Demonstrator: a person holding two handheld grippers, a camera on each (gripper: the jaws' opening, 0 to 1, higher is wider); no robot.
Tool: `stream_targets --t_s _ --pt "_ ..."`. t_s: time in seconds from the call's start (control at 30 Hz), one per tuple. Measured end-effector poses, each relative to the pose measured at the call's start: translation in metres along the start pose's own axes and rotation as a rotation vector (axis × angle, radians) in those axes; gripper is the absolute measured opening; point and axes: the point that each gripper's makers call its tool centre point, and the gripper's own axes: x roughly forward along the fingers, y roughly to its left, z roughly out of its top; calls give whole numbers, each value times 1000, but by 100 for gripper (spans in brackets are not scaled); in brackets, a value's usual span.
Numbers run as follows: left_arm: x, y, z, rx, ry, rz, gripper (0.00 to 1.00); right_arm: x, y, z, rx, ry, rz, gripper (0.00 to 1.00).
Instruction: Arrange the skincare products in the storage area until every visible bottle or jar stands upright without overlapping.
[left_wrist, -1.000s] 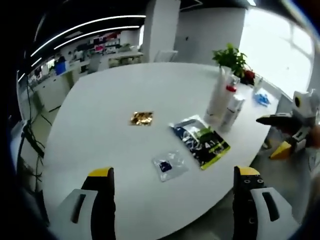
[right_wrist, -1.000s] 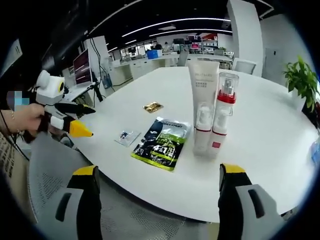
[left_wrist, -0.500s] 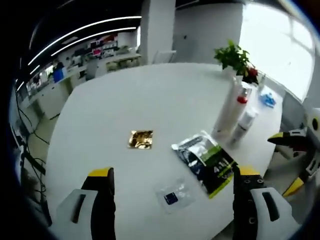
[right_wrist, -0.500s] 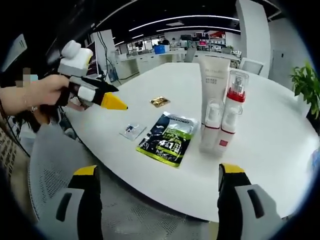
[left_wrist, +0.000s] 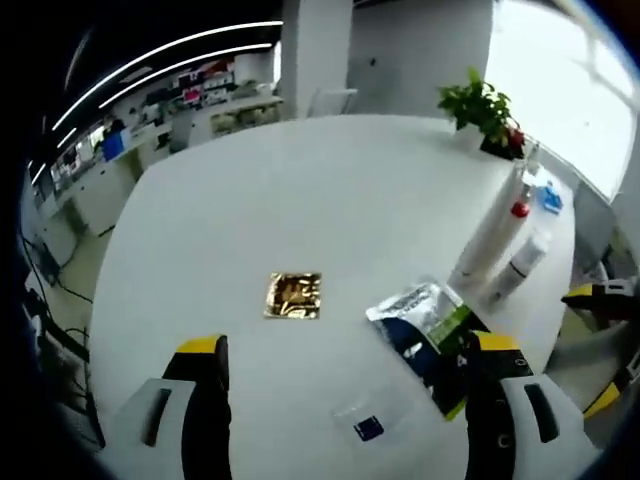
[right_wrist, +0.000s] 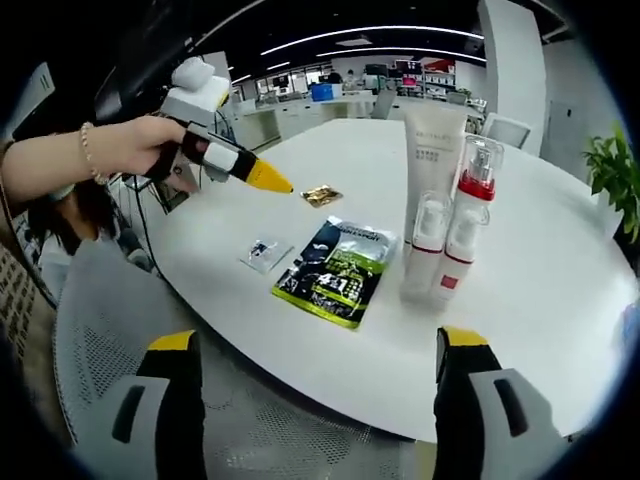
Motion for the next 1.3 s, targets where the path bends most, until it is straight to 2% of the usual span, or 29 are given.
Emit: stream_targets --t_s 0.1,0.47,0.93,1.3 --pt "7 5 -4 8 28 5 97 0 -2 0 9 -1 -12 97" --pt "29 17 -7 17 73 -3 97 0 -8 -2 22 5 -40 96" --pt "52 32 -13 17 106 -16 97 1 -10 -5 27 22 -52 97" --pt "73 49 -22 11 143 2 97 0 -10 -3 30 12 -64 97"
